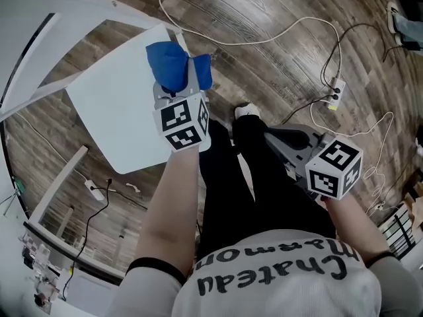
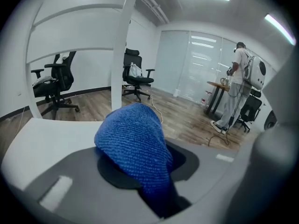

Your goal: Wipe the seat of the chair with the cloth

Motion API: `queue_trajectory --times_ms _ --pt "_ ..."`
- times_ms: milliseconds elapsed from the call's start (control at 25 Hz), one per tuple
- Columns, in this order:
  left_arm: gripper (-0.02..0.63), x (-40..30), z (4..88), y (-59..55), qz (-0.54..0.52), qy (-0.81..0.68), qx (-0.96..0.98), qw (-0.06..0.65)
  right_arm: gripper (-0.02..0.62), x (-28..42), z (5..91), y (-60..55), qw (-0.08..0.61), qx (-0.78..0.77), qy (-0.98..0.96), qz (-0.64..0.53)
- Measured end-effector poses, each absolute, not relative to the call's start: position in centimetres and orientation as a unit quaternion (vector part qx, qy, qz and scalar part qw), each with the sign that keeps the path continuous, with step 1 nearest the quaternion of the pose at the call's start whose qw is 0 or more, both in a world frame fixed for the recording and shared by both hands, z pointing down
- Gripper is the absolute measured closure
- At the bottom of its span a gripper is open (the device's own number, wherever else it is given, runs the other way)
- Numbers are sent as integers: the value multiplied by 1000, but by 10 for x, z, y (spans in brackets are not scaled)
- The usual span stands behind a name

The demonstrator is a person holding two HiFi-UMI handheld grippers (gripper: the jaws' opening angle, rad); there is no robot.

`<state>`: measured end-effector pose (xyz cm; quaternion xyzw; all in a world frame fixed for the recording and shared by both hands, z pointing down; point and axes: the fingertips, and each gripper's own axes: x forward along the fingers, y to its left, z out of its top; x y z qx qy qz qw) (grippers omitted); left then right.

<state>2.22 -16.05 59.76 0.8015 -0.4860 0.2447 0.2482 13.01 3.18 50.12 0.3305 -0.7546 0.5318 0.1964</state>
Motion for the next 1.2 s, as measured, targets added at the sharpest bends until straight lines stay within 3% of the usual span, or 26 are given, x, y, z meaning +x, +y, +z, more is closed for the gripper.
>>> queue_trajectory --times_ms 200,840,1200 --pt "483 -21 583 -157 234 -518 786 244 578 114 493 27 212 313 -766 521" --pt "483 -364 621 -119 373 -637 635 225 578 -56 502 5 272 177 -795 513" --pt "492 -374 636 -114 355 -613 663 242 578 -102 512 -3 282 148 -796 515"
